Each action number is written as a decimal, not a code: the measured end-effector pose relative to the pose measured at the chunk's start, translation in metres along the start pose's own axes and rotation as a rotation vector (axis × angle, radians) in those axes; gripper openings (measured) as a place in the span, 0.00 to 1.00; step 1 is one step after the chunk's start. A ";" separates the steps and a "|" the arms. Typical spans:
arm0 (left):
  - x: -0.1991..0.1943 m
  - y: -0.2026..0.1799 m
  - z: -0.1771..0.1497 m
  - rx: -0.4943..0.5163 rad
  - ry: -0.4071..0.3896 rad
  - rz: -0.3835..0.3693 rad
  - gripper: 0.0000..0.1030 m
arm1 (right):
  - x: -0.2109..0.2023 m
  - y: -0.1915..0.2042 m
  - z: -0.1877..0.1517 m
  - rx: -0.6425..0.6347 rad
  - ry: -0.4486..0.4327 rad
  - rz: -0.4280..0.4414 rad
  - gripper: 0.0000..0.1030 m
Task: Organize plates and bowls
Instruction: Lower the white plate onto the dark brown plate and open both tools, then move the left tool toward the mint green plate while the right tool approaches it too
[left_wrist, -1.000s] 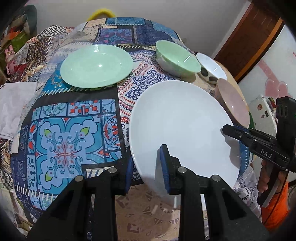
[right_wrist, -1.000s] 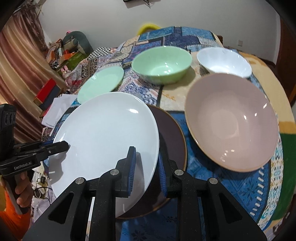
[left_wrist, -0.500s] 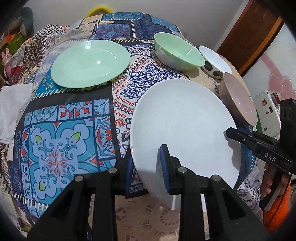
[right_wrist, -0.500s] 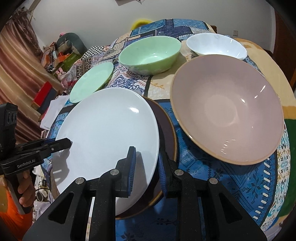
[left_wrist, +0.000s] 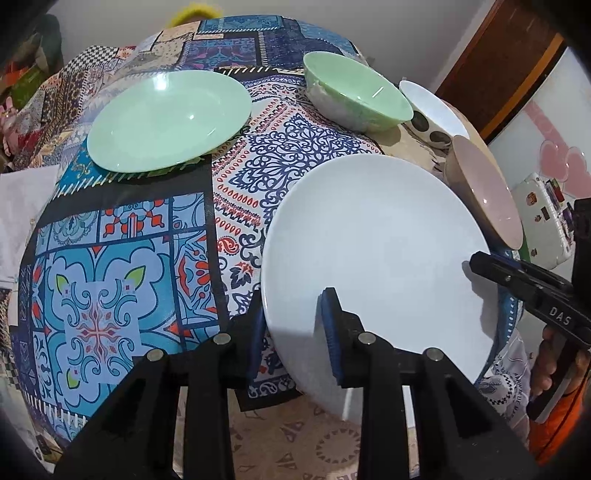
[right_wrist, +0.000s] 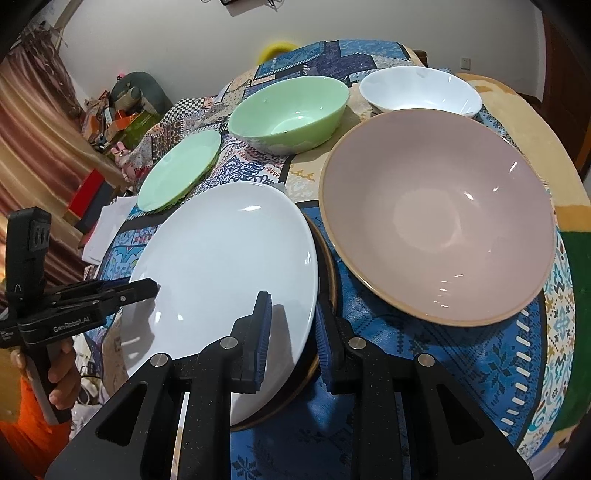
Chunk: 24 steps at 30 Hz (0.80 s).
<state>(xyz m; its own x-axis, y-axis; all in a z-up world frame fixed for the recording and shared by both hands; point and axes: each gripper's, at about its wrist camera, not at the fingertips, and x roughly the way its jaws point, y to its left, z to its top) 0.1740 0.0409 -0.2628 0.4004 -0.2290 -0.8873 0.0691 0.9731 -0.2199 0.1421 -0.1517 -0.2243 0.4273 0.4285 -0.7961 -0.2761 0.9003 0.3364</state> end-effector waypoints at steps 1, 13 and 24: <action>0.001 -0.001 0.000 0.002 0.000 0.001 0.29 | -0.001 0.000 0.000 -0.003 -0.002 -0.005 0.20; -0.013 0.000 -0.002 0.007 -0.043 -0.008 0.29 | -0.009 0.005 0.001 -0.043 -0.019 -0.067 0.24; -0.069 0.005 -0.002 0.018 -0.175 0.032 0.37 | -0.035 0.033 0.013 -0.107 -0.101 -0.059 0.25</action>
<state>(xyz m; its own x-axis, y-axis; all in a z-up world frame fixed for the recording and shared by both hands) 0.1450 0.0616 -0.2031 0.5553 -0.1910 -0.8094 0.0697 0.9805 -0.1835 0.1293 -0.1364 -0.1785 0.5287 0.3855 -0.7562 -0.3356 0.9132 0.2309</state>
